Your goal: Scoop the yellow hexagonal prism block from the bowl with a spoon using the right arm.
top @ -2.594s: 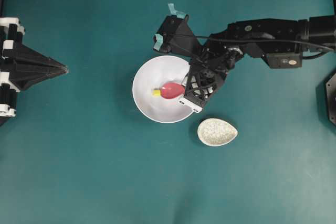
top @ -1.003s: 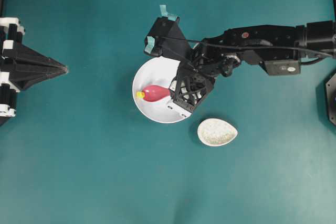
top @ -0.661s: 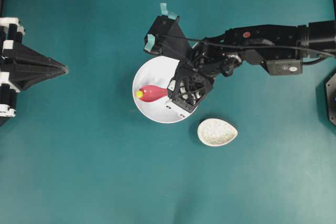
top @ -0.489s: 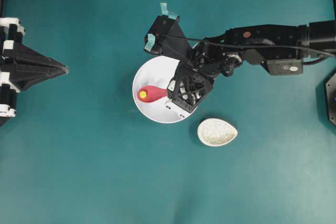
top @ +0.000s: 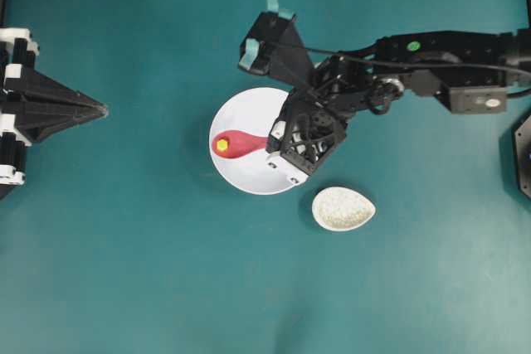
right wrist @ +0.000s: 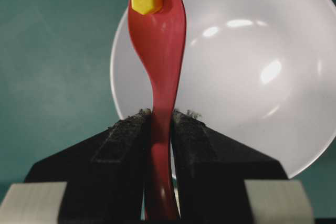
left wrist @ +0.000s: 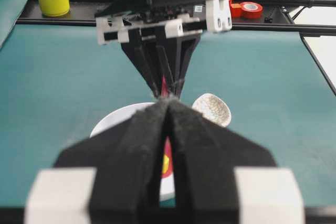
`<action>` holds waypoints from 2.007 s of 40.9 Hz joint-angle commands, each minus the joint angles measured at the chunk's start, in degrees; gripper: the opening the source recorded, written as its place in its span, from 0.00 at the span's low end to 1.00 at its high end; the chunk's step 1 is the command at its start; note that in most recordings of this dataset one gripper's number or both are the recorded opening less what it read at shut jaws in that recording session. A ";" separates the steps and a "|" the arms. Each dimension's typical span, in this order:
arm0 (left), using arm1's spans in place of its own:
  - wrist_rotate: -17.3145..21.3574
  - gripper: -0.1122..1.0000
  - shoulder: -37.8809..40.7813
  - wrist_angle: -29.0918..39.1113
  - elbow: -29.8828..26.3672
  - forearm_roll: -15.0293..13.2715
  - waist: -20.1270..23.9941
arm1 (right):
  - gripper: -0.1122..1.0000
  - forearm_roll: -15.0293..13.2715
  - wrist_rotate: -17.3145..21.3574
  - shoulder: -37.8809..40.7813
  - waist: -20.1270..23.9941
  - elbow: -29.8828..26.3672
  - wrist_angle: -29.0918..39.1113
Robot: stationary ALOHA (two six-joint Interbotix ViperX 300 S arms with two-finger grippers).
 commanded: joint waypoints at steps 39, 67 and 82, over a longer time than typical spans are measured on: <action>-1.23 0.09 -0.18 -0.35 -1.67 0.09 -0.09 | 0.19 -0.26 0.44 -20.21 -0.26 12.74 -14.68; -1.23 0.09 -0.18 -0.35 -1.67 0.18 -0.09 | 0.19 -4.22 -0.09 -20.48 -0.35 13.01 -14.68; -1.23 0.09 -0.18 -0.35 -1.67 0.09 -0.09 | 0.19 -9.05 -1.67 -22.32 0.62 14.85 -13.01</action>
